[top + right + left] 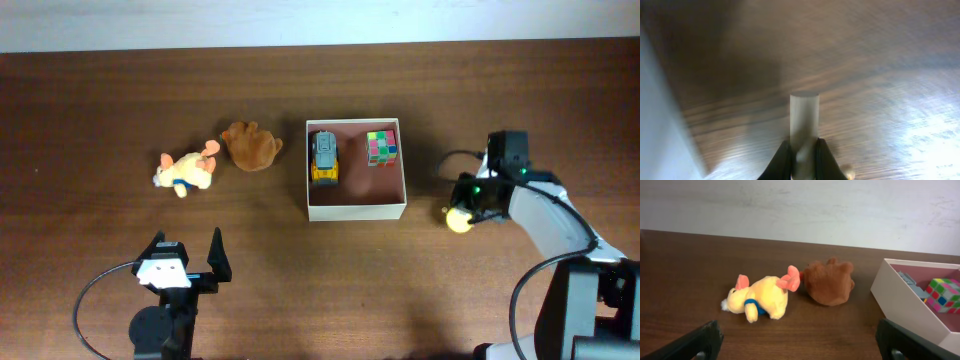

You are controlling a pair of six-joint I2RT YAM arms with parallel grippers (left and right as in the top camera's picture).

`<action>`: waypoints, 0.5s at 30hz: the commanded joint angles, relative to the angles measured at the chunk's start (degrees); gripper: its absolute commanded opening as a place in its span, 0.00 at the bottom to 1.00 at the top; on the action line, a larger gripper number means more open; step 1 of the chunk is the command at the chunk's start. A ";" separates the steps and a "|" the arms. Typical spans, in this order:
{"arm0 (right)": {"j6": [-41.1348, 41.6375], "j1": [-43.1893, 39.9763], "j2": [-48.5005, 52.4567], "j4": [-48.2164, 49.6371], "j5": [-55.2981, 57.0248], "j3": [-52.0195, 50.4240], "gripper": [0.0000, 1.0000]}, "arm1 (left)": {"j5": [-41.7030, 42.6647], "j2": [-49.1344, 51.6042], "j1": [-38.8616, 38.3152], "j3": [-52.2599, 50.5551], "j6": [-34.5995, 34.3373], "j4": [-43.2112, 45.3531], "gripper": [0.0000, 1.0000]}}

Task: Pack container
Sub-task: 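Carry the drum left with the right gripper over the box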

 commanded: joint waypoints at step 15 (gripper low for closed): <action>-12.15 4.59 0.07 -5.77 -25.77 18.60 0.09 | 0.61 -0.44 0.24 -0.26 0.92 0.02 1.00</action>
